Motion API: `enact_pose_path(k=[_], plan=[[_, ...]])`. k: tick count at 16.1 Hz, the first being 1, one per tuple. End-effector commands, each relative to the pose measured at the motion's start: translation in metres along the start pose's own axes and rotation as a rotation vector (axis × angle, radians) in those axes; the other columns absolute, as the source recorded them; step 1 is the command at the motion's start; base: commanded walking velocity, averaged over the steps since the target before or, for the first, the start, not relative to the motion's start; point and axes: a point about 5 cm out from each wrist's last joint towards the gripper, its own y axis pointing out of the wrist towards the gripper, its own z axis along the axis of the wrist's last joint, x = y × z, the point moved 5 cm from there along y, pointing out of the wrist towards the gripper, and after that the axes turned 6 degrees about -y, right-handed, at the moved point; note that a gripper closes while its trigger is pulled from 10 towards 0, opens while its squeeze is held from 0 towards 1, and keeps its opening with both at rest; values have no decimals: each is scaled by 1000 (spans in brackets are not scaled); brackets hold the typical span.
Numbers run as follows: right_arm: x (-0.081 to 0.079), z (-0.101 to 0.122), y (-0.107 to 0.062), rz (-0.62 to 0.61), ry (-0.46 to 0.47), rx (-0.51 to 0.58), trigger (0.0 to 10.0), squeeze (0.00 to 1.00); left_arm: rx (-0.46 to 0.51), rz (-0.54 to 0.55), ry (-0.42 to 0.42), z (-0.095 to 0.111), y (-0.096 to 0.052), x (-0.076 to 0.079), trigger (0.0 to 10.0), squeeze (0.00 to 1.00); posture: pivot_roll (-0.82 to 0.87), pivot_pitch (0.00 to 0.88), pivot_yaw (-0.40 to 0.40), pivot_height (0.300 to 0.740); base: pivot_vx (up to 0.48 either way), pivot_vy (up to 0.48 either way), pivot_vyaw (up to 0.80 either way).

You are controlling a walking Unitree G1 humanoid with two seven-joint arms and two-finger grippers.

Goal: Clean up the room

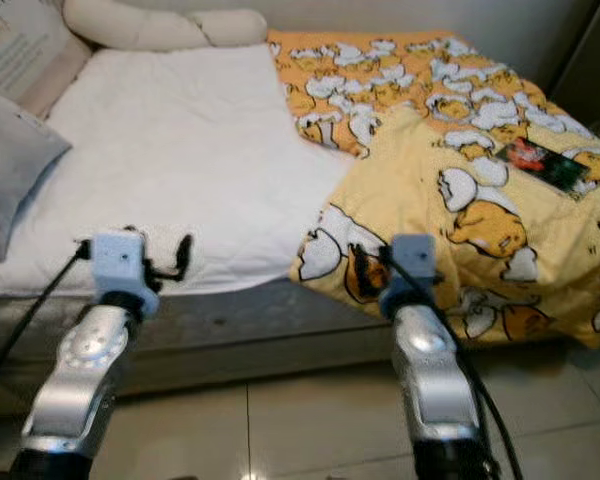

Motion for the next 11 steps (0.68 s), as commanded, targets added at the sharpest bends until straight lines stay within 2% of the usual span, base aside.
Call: enact_pose_path(k=[1,3,6,11], plan=[[5,0,0,-17,-4,-4,10000,0,13,-1,1,4,1,0,10000,494,-22,0,0,740,330,0,-800],[8,-1,1,-29,0,-9,10000,0,7,-10,10,2,1,4,10000,494,-15,0,-4,740,336,0,0],[1,0,3,1,-23,-8,10000,0,6,-16,12,2,1,4,10000,494,-16,0,-5,740,336,0,0],[5,-2,3,-15,-12,-14,10000,0,2,-26,18,1,1,5,10000,502,-17,0,1,740,337,0,0]])
